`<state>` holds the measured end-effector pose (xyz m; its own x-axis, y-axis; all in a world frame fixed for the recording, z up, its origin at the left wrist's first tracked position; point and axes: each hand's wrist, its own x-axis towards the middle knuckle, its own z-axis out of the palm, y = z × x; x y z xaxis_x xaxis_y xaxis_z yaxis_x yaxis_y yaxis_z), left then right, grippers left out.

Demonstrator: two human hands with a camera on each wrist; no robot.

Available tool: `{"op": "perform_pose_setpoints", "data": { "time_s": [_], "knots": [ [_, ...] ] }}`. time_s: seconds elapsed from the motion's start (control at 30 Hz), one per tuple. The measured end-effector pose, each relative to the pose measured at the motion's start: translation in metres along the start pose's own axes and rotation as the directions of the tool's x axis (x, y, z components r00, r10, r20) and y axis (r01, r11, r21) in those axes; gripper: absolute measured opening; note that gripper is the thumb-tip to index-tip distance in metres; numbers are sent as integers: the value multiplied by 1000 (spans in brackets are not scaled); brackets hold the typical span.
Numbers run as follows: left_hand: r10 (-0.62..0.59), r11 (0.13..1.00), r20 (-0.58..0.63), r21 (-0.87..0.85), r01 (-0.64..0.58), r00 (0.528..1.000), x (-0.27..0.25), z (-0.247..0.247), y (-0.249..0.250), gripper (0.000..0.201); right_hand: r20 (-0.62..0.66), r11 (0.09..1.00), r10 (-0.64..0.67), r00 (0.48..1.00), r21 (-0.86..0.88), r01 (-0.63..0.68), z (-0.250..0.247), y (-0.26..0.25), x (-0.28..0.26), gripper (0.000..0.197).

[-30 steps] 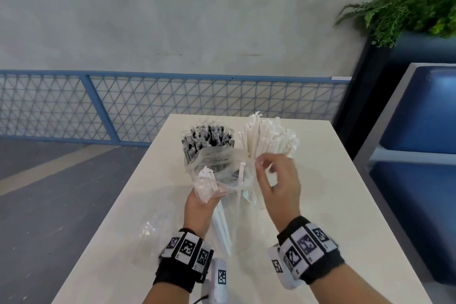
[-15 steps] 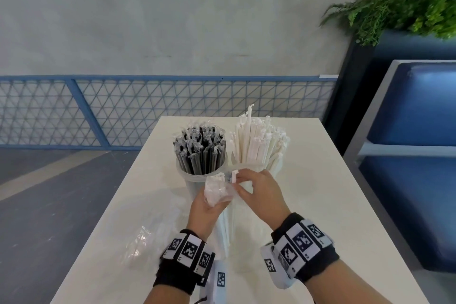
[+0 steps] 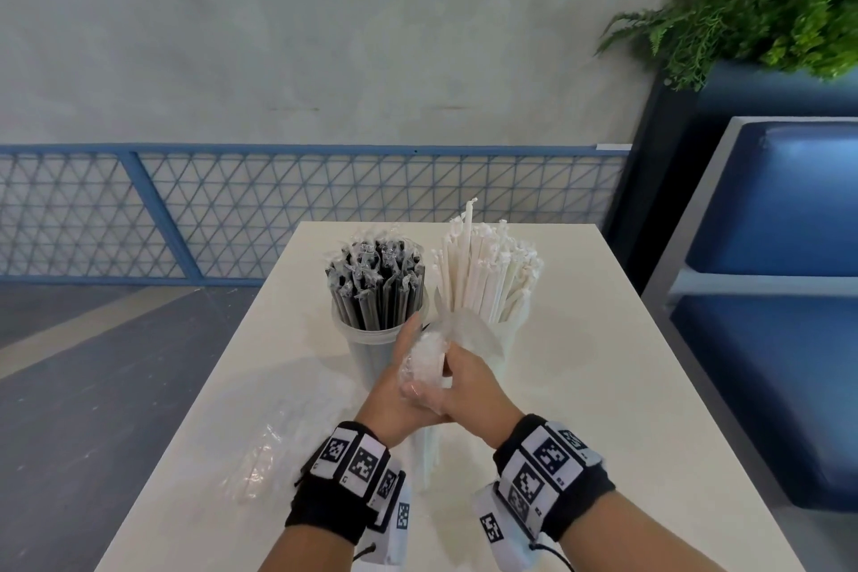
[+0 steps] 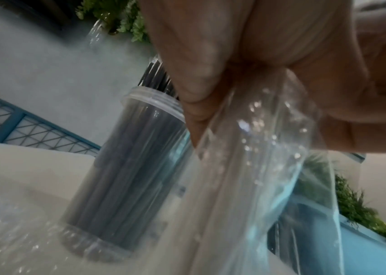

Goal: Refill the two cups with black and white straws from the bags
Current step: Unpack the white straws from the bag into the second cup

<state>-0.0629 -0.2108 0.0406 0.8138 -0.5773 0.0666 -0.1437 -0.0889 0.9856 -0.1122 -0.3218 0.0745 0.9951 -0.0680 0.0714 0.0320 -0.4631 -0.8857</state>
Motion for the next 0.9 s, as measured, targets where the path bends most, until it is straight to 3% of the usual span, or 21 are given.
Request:
{"op": "perform_pose_setpoints", "data": {
  "time_s": [0.1, 0.17, 0.3, 0.53, 0.63, 0.7, 0.77, 0.83, 0.9],
  "knots": [
    [18, 1000, -52, 13, -17, 999, -1, -2, 4, 96, -43, 991, -1, 999, 130, 7, 8, 3, 0, 36],
    [-25, 1000, -59, 12, 26, 998, -3, 0, 11, 73, -131, 987, 7, 991, 162, 15, 10, 4, 4, 32],
    [-27, 984, -36, 173, 33, 999, -11, 10, 17, 29, -339, 988, 57, 939, 155, -4, 4, -2, 14, 16],
    [-96, 977, -66, 184, 106, 993, -15, 14, 12, 36, -315, 926, -101, 944, 316, 205, -35, -38, 15, 20],
    [-40, 980, -114, 191, 61, 993, -14, 13, 17, 22, -408, 874, -144, 902, 375, 309, -50, -52, 17, 20],
    [0, 988, -213, 151, 33, 977, -12, 14, 22, 24, -402, 815, -158, 902, 462, 349, -54, -58, 18, 11],
    [10, 996, -307, 91, 19, 952, -9, 15, 24, 30, -305, 789, -179, 935, 523, 322, -53, -60, 19, 7],
    [-13, 999, -356, 34, 27, 934, -8, 17, 27, 43, -178, 875, -179, 968, 421, 240, -48, -55, 17, 14],
    [-28, 999, -388, 3, 32, 921, -8, 18, 25, 45, -88, 936, -147, 985, 311, 167, -44, -49, 13, 10]
  ]
}}
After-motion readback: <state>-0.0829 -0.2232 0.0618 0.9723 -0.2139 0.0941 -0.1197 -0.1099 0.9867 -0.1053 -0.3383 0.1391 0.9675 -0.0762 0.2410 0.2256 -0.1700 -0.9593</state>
